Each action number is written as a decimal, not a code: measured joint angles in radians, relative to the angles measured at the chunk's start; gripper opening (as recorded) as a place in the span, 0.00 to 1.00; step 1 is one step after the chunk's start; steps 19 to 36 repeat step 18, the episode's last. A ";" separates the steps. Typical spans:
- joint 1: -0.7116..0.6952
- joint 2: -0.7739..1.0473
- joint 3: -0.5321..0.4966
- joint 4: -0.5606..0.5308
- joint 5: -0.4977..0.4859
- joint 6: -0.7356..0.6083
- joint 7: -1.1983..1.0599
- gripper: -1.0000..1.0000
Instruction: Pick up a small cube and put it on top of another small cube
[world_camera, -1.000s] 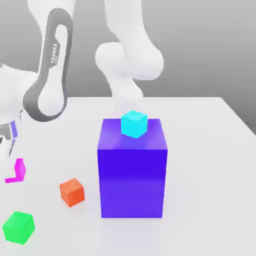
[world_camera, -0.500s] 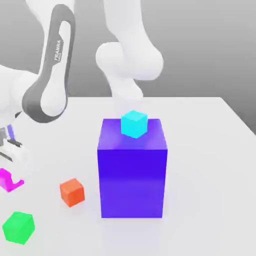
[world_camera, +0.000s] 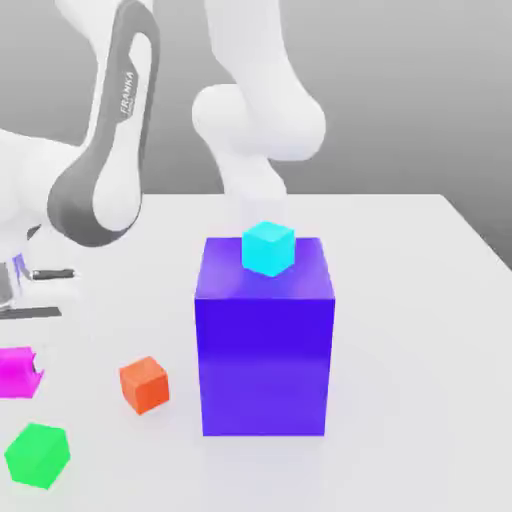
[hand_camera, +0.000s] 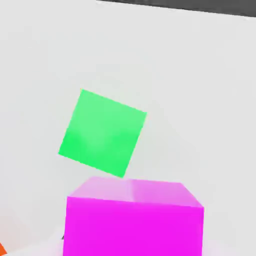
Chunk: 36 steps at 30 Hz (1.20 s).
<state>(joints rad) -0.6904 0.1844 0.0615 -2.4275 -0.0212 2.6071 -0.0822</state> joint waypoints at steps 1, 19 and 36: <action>-0.002 0.001 0.008 0.005 -0.003 -0.004 -0.040 0.00; 0.002 0.154 0.059 0.068 -0.072 0.086 -0.402 1.00; 0.002 0.154 0.059 0.068 -0.072 0.086 -0.402 1.00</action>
